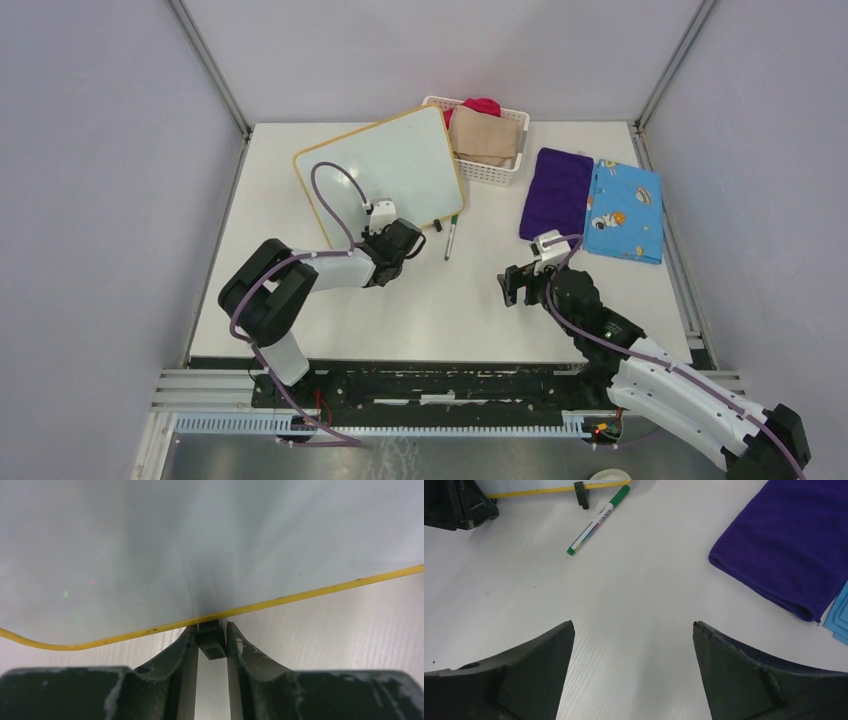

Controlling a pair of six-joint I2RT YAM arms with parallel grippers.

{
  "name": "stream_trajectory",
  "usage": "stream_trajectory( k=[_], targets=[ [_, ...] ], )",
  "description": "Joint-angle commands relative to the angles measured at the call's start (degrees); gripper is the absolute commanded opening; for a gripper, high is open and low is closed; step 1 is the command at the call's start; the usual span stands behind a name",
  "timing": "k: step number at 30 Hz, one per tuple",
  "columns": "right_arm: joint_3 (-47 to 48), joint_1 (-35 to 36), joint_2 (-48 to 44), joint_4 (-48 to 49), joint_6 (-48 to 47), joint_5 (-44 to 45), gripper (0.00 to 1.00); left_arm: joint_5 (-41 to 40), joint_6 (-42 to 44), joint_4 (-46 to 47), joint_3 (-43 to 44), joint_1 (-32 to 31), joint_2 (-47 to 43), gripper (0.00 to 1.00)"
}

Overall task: Write a sentence on the whiteboard
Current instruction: Move the whiteboard stand to the center of the board.

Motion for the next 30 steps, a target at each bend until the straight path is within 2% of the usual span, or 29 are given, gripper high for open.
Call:
stream_trajectory(
  k=[1, 13, 18, 25, 30],
  targets=[
    [0.20, 0.27, -0.81, -0.39, -0.04, 2.15, 0.94, 5.36, 4.60, 2.38, 1.79, -1.50, 2.03, 0.02],
    [0.46, 0.26, 0.63, 0.26, 0.53, 1.29, 0.94, 3.91, 1.41, 0.10, -1.42, -1.50, -3.28, 0.45],
    [0.85, 0.27, 0.79, -0.20, 1.06, 1.16, 0.94, 3.44, -0.40, -2.82, -3.40, -1.50, -8.04, 0.65],
    [1.17, 0.29, 1.33, -0.04, 1.79, 0.73, 0.93, 3.03, -4.75, -10.57, -5.42, -4.67, -19.28, 0.75],
    [3.22, 0.32, 4.60, 1.32, 2.49, -0.45, 0.91, 4.59, -2.50, -15.32, -3.96, -8.92, -32.59, 0.77]
  ],
)
